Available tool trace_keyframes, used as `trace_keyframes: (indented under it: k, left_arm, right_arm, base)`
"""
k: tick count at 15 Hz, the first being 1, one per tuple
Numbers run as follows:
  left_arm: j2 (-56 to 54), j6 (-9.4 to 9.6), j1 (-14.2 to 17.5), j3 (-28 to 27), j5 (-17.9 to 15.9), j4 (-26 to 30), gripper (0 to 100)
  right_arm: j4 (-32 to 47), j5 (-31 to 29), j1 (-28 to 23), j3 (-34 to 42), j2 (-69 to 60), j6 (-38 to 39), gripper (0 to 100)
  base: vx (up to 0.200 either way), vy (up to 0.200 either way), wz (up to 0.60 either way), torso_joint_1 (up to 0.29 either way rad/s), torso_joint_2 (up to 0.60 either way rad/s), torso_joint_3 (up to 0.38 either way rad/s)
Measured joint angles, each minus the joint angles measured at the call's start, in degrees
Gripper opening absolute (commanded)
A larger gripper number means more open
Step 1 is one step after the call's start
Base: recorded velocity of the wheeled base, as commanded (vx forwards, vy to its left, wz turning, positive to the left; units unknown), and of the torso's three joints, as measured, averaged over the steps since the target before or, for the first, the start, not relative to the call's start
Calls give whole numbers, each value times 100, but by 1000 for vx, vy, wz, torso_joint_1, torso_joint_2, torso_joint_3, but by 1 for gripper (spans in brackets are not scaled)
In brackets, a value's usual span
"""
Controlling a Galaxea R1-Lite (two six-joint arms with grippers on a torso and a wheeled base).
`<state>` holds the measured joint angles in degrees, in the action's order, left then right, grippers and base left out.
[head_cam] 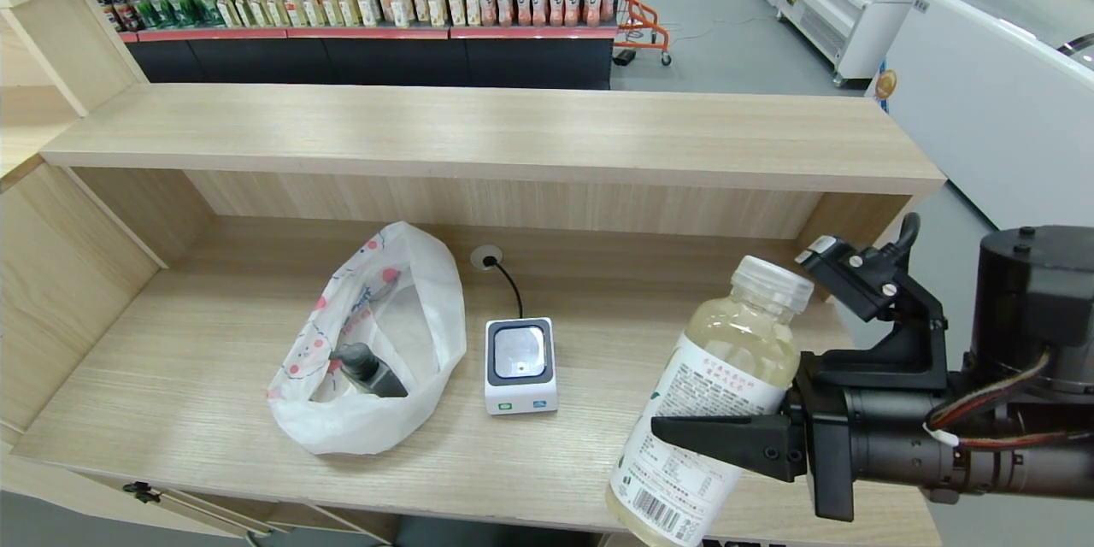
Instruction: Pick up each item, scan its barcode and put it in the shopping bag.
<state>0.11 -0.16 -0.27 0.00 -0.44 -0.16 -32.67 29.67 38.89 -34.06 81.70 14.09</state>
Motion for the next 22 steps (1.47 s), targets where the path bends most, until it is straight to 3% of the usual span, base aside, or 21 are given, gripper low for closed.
trace_keyframes:
  k: [18,20,22]
  left_arm:
    - [0,0,0,0,0,0,100]
    - [0,0,0,0,0,0,100]
    - [0,0,0,0,0,0,100]
  right_arm:
    - [-15,-41,0,-22,-30,-180,0]
    - [-50,-223,-26,0,-12,-1358,0]
    - [-302,-485,-223,24,41,-3667,0]
  base:
    - [0,0,0,0,0,0]
    - [0,0,0,0,0,0]
    - [0,0,0,0,0,0]
